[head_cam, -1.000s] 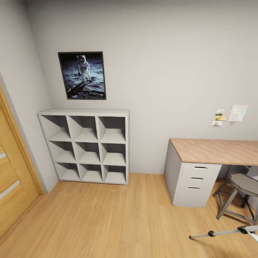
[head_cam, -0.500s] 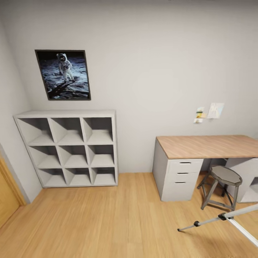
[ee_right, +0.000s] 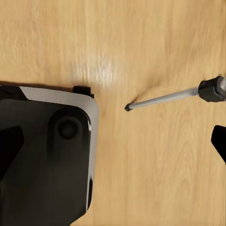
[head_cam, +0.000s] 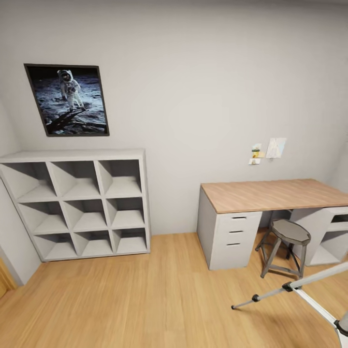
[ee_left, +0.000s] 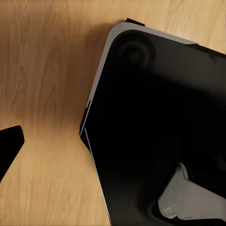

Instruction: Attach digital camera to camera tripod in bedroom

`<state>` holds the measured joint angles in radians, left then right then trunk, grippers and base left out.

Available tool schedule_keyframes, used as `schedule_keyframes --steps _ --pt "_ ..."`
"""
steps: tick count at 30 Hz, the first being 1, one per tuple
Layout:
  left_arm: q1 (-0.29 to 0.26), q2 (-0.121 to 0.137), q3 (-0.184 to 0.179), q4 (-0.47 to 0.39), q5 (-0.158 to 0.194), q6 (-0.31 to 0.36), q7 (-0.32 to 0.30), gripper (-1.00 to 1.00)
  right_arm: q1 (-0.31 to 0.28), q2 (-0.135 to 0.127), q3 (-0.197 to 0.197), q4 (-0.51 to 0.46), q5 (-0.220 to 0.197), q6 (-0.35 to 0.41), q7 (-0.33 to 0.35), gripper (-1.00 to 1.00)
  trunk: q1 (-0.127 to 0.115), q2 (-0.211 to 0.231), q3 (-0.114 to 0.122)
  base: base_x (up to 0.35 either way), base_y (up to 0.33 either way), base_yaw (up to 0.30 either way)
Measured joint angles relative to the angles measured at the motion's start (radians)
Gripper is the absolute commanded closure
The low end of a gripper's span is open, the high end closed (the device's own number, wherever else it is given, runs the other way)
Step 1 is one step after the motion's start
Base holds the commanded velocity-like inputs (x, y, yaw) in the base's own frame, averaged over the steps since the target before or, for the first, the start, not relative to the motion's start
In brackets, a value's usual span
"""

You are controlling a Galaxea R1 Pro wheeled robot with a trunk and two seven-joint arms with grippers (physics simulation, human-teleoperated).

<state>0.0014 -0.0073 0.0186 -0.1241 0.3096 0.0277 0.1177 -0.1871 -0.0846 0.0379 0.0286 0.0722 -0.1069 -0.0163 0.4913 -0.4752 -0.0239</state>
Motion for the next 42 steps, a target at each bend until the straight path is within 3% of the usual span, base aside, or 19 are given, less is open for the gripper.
schedule_keyframes --steps 42 --pt "0.0 0.002 0.0 0.001 0.0 0.0 0.002 -1.0 0.0 0.01 0.0 0.0 0.0 0.005 -0.002 -1.0 0.0 0.0 0.0 0.314 0.016 0.004"
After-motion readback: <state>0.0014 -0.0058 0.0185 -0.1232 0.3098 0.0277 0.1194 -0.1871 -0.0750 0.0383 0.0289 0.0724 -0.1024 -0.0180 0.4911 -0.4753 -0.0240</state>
